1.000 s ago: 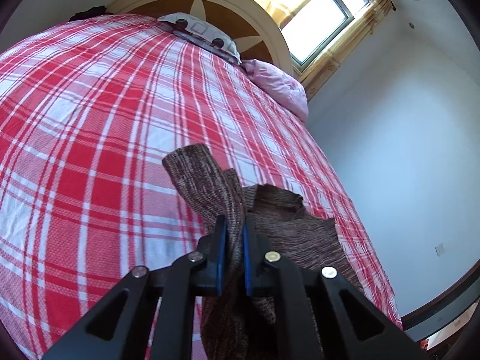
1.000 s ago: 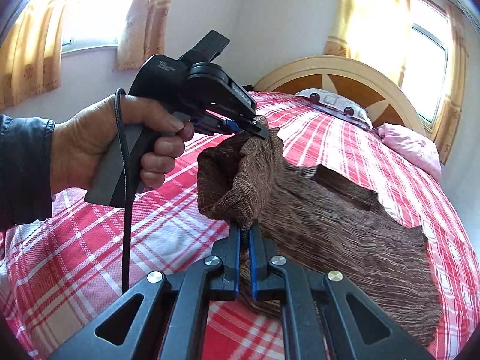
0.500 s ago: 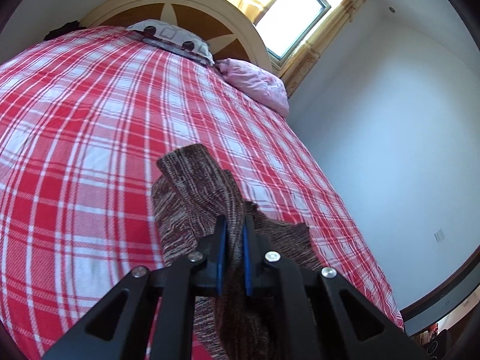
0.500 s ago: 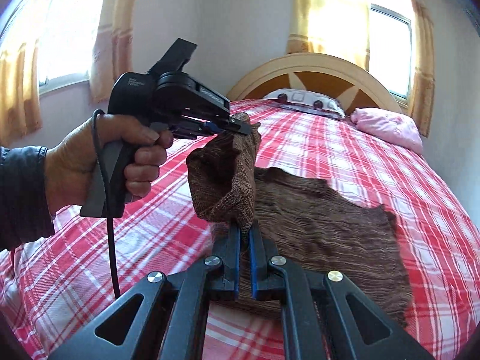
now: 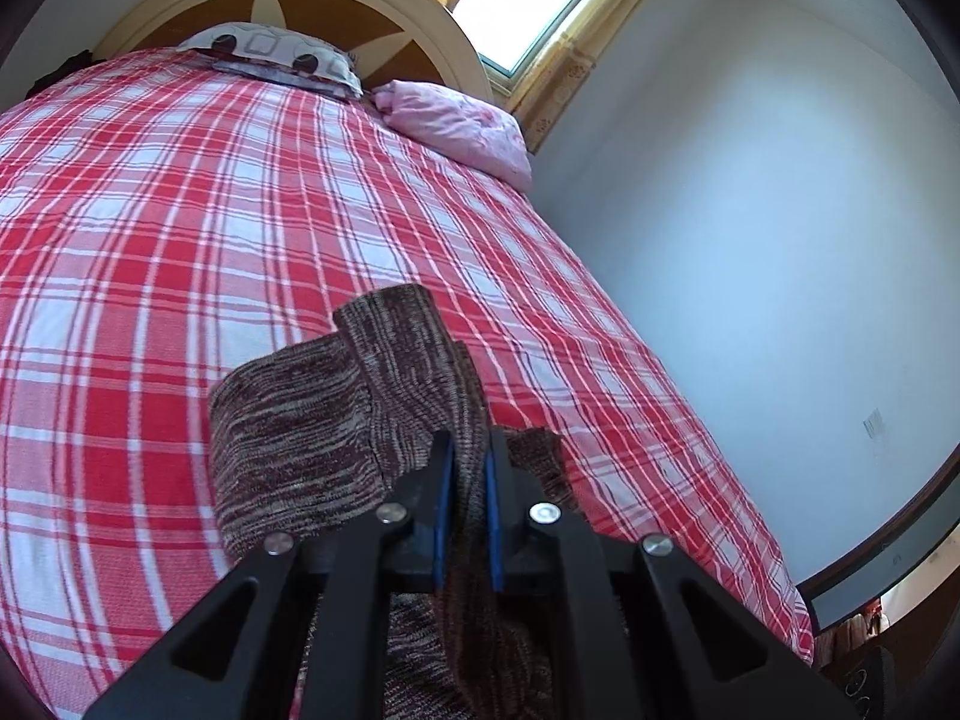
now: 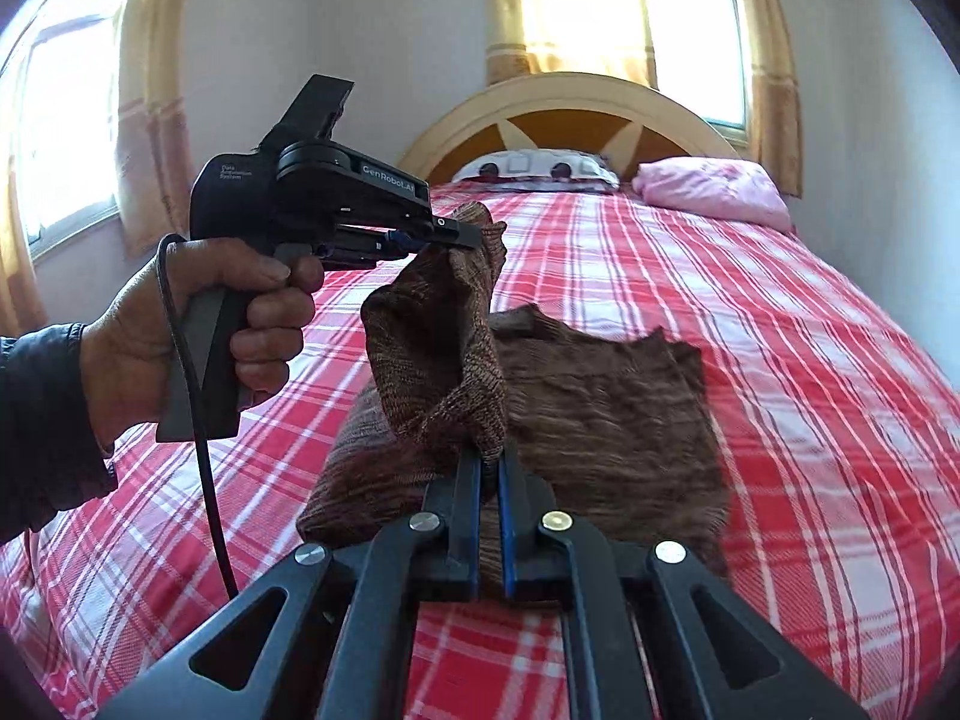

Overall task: Fold small clothes
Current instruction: 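Lift the folded edge with both tools and fold it over the rest, then lay the fold down and open both tools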

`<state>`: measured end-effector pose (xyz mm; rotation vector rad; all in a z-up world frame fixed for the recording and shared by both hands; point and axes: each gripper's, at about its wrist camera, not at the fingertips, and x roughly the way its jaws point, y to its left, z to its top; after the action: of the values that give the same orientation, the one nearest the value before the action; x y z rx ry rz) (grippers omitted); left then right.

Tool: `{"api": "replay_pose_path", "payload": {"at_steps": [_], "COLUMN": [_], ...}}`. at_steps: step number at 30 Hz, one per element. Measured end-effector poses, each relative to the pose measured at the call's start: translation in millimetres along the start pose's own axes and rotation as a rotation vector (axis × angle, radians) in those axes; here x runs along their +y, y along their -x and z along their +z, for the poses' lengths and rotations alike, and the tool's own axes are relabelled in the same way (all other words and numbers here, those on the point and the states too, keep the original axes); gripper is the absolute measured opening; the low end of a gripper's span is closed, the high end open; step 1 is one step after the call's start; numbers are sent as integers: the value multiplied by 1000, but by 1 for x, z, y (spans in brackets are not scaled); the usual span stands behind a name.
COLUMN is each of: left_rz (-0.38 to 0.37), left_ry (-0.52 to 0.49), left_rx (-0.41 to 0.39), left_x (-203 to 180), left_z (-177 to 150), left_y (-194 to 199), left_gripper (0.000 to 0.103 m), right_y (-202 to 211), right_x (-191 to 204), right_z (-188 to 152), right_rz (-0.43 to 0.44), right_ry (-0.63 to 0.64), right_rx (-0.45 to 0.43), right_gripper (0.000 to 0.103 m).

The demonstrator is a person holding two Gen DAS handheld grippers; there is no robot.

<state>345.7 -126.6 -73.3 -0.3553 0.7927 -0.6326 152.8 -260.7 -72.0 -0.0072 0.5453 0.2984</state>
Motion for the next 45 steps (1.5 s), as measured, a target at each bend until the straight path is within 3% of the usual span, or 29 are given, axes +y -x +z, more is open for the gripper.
{"api": "replay_pose_path", "payload": {"at_steps": [16,26,34,36,40,45], "left_rz": [9,39,44,45,107,193], "left_ry": [-43,-74,-176,-222,-312,-416], "left_rx": [114,169,176,160,122,99], "left_x": [-50,-68,-94,-97,-87,-67], "left_z": [-12,-20,-28,-32,-57,-104], "left_y": [-74,-110,-101,-83,-35,7], "left_gripper": [10,10,10,18,52,53], "right_y": [-4,-7,-4,-2,6,35], "right_x": [-70,-95,-105,-107,-112,-109], "right_z": [-36,-47,-53,-55,-59,-48], "right_rz": [21,45,69,77,71,-69], "right_ry": [-262,-358,-419,-432,-469,-416], "right_rx": [95,127,129,127,112,-7], "right_gripper": [4,4,4,4,6,7]}}
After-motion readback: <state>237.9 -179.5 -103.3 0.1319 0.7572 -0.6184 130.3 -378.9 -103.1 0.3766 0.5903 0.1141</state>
